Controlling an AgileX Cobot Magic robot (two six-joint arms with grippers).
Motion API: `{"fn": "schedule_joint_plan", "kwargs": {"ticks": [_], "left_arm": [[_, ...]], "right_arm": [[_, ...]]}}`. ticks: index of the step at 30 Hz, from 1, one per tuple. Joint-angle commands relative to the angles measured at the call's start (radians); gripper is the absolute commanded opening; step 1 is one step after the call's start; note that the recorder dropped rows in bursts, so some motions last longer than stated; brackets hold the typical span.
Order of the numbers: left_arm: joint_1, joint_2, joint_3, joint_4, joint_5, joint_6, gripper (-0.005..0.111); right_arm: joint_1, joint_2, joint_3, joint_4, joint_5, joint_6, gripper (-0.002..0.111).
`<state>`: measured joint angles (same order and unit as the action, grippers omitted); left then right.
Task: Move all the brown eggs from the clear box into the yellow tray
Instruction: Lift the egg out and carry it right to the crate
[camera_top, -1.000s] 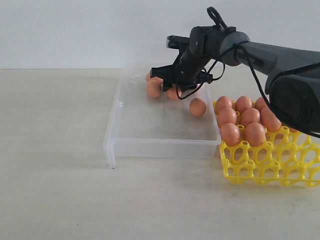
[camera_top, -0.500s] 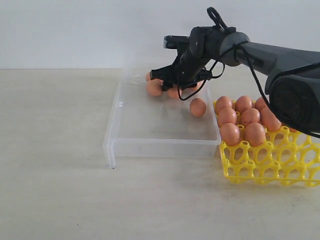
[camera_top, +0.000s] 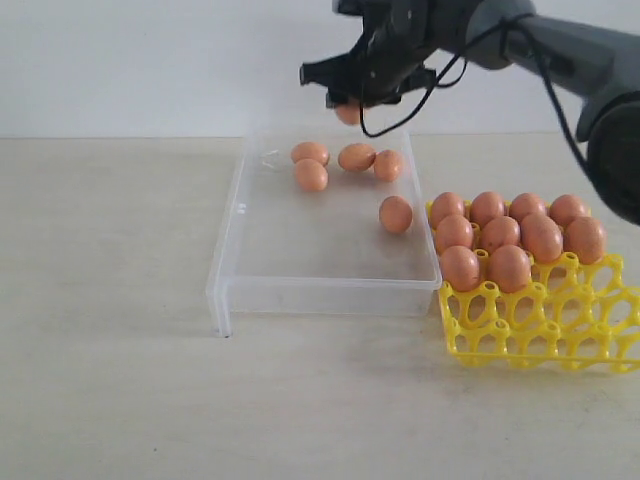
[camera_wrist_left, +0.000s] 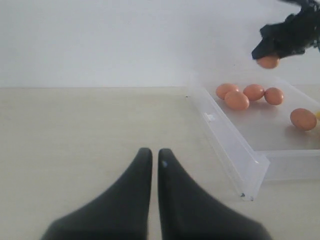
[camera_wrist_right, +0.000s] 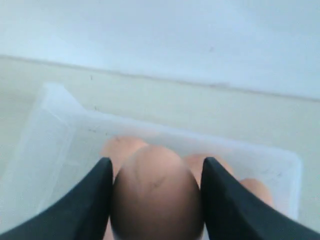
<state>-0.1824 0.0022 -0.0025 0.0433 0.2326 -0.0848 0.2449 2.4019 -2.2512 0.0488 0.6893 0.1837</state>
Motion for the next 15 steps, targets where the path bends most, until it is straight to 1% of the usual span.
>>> {"fn": "schedule_joint_plan", "kwargs": {"ticks": [1,5,8,10,11,12,13,14,15], "left_arm": [[0.004,-0.002,0.003,-0.003,-0.001,0.002,0.004],[0.004,-0.002,0.003,-0.003,-0.001,0.002,0.004],[0.004,-0.002,0.003,-0.003,-0.001,0.002,0.004],[0.004,-0.002,0.003,-0.003,-0.001,0.002,0.004],[0.004,-0.002,0.003,-0.003,-0.001,0.002,0.004],[0.004,-0.002,0.003,-0.003,-0.001,0.002,0.004],[0.004,-0.002,0.003,-0.003,-0.001,0.002,0.004],[0.004,-0.002,0.003,-0.003,-0.001,0.002,0.004],[0.004,-0.002,0.003,-0.003,-0.001,0.002,0.004]], "right_arm": [[-0.003,-0.096,-0.005,-0.140,0.088,0.103,0.000],[-0.003,-0.147,0.015,-0.244,0.148,0.101,0.000],[-0.003,-0.207,0.081,-0.270,0.098,0.101,0.000],[-0.005,-0.259,0.149,-0.270,0.007,0.112,0.000],[-0.005,-0.317,0.251,-0.290,-0.113,0.151,0.000],[-0.006,-0.340,0.309,-0.303,-0.163,0.176,0.000],[-0.007,-0.396,0.437,-0.353,-0.283,0.208,0.000],[-0.007,-0.417,0.489,-0.372,-0.329,0.210,0.000],[-0.024,-0.460,0.616,-0.399,-0.440,0.210,0.000]]}}
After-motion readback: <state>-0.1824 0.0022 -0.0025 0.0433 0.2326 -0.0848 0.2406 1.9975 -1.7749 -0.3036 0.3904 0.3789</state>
